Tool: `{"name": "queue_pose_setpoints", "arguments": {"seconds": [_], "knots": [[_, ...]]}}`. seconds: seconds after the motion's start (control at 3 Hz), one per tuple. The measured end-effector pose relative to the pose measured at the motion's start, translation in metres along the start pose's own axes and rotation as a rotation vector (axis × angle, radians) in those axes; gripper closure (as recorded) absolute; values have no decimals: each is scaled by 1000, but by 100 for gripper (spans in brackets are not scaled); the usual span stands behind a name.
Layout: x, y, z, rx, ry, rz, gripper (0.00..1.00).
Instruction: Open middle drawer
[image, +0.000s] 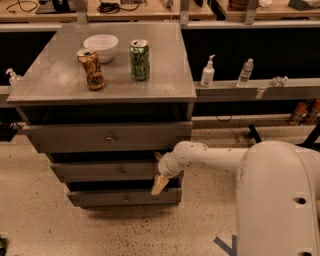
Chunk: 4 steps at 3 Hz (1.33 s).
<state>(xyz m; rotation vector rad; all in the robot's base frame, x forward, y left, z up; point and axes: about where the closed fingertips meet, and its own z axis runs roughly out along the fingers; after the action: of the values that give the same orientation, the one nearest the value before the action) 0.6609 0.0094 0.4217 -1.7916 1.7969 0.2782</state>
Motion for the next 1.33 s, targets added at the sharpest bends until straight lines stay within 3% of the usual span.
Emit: {"name": "queue_pose_setpoints", "arguments": {"seconds": [0.33,0.67,1.33], "knots": [[10,-10,9,20,53,8,25],[18,6,7,3,62,13,26],[16,5,5,3,61,13,33]]}}
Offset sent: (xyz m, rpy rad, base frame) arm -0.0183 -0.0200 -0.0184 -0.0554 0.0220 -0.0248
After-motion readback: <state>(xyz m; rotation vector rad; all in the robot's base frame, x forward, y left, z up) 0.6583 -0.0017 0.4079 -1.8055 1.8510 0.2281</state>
